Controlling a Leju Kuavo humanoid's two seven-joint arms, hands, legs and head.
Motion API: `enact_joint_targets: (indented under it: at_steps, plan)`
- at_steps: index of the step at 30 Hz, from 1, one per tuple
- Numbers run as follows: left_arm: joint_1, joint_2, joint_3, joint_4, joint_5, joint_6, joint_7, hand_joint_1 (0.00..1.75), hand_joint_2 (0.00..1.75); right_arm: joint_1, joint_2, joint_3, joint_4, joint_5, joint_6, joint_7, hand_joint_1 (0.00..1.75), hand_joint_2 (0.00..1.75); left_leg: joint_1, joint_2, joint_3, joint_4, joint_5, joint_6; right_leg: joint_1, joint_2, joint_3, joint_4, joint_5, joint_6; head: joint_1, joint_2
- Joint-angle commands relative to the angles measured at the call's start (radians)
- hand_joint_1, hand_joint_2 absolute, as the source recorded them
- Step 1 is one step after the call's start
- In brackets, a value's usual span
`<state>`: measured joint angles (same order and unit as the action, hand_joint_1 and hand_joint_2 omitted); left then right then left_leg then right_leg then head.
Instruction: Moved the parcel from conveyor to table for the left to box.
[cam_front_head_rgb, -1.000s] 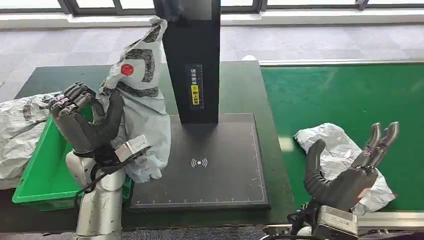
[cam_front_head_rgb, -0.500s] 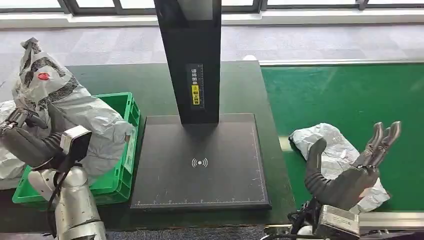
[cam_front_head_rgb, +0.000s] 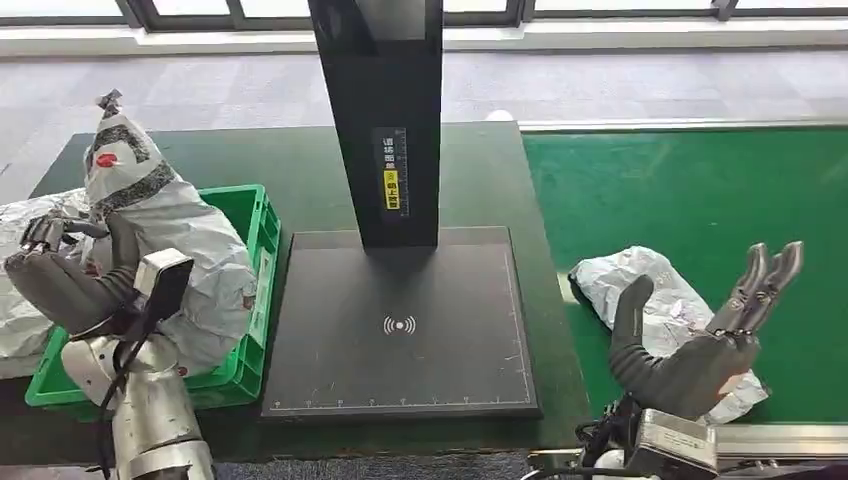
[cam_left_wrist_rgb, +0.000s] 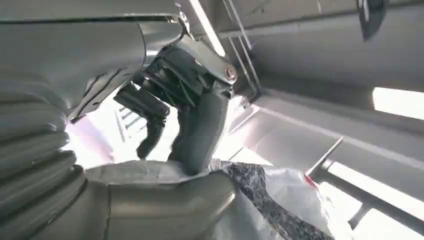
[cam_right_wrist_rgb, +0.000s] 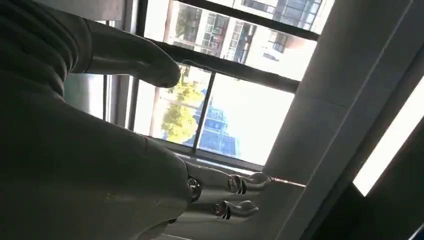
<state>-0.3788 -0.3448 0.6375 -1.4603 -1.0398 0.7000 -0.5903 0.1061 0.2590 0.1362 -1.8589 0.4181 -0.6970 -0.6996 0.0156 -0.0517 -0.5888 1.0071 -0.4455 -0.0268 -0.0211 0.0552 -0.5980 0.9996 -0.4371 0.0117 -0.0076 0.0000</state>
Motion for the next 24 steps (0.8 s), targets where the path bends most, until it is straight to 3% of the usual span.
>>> enact_joint_targets:
  at_steps: [1, 2, 4, 18, 21, 23, 24]
  plan:
    - [0.041, -0.004, -0.077, 0.022, -0.041, -0.002, 0.089, 0.00, 1.75, -0.023, -0.030, 0.031, 0.050, -0.021, -0.001, 0.001, 0.00, 1.75, 0.000, 0.006, 0.003, -0.002, -0.001, 0.002, 0.001, -0.003, 0.003, -0.002, 0.000, -0.001, 0.000, 0.000]
    - [0.026, -0.004, -0.060, 0.051, -0.046, -0.002, 0.075, 0.00, 0.00, -0.023, -0.030, 0.032, 0.051, -0.022, -0.001, 0.001, 0.00, 1.75, -0.001, 0.009, 0.005, -0.003, -0.001, 0.002, 0.001, -0.002, 0.004, -0.003, 0.000, -0.002, 0.000, 0.000]
    - [0.018, -0.004, -0.051, 0.074, -0.048, -0.002, 0.074, 0.00, 0.00, -0.022, -0.031, 0.033, 0.050, -0.023, -0.001, 0.001, 0.00, 1.75, 0.000, 0.003, 0.002, -0.001, 0.000, 0.001, 0.001, -0.004, 0.002, -0.001, -0.001, -0.001, 0.000, 0.000]
    - [0.006, -0.004, -0.059, 0.113, -0.019, -0.002, 0.067, 0.00, 0.00, -0.019, -0.032, 0.016, 0.076, -0.016, -0.001, 0.001, 0.00, 1.75, 0.000, 0.004, 0.002, -0.002, 0.000, 0.002, 0.002, -0.007, 0.003, -0.002, 0.000, -0.001, 0.000, 0.000]
    - [0.006, -0.004, -0.044, 0.108, 0.048, -0.002, 0.013, 0.00, 0.00, -0.058, -0.015, -0.085, 0.206, 0.026, 0.001, 0.001, 0.00, 1.75, 0.000, 0.004, 0.003, -0.003, 0.000, 0.002, 0.002, -0.006, 0.004, -0.004, 0.000, -0.002, 0.000, 0.000]
    - [0.005, -0.004, -0.077, 0.165, 0.202, -0.002, -0.068, 0.00, 0.00, -0.108, 0.014, -0.211, 0.316, 0.147, 0.010, 0.025, 0.00, 1.75, 0.000, 0.003, 0.004, -0.003, 0.000, 0.001, 0.001, -0.004, 0.004, -0.004, 0.000, -0.001, 0.000, 0.000]
    - [0.017, -0.004, -0.167, 0.218, 0.344, -0.002, -0.108, 0.00, 0.00, -0.155, 0.038, -0.332, 0.402, 0.314, -0.001, 0.076, 0.00, 1.75, 0.001, 0.003, 0.004, -0.004, 0.001, 0.002, 0.002, -0.006, 0.006, -0.005, 0.001, -0.001, 0.000, 0.000]
